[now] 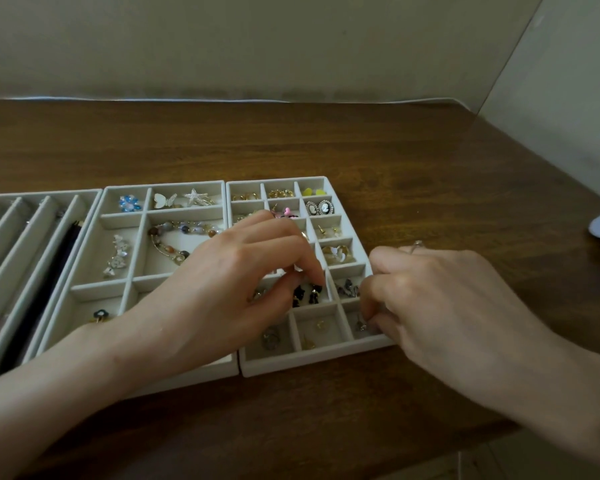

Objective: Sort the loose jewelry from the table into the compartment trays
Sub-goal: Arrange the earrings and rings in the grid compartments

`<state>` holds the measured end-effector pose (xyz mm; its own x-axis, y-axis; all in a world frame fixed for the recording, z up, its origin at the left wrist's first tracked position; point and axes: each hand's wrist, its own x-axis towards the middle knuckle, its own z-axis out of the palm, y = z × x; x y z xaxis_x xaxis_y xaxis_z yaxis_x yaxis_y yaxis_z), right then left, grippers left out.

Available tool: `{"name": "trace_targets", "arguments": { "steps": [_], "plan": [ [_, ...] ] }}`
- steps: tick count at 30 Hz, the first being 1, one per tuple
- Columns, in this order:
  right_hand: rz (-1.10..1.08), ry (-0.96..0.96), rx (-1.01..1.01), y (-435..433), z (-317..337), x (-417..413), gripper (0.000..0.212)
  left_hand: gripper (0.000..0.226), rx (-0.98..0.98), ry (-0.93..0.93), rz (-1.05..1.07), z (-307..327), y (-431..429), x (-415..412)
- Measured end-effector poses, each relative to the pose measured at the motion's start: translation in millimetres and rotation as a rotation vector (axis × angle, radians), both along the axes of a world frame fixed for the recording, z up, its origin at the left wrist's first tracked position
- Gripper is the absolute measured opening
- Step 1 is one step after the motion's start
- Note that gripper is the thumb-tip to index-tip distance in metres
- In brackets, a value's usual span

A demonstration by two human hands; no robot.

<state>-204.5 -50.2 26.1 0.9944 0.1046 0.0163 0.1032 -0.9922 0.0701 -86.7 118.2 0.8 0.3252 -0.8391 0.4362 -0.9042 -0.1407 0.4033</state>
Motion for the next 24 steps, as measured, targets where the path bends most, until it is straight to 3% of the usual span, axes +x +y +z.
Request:
{"name": "trace_targets", "arguments": {
  "steps": [8, 20, 24],
  "plan": [
    [0.020, -0.096, 0.379, -9, 4, 2, 0.012, 0.031, 0.017, -0.011, 0.021, 3, 1, -1],
    [0.080, -0.120, 0.273, 12, -13, 8, 0.019, 0.029, -0.024, 0.013, 0.122, 8, 2, 0],
    [-0.047, -0.020, 0.435, 12, 2, 12, 0.004, 0.020, 0.022, 0.052, 0.095, 10, 3, 0]
  ]
}}
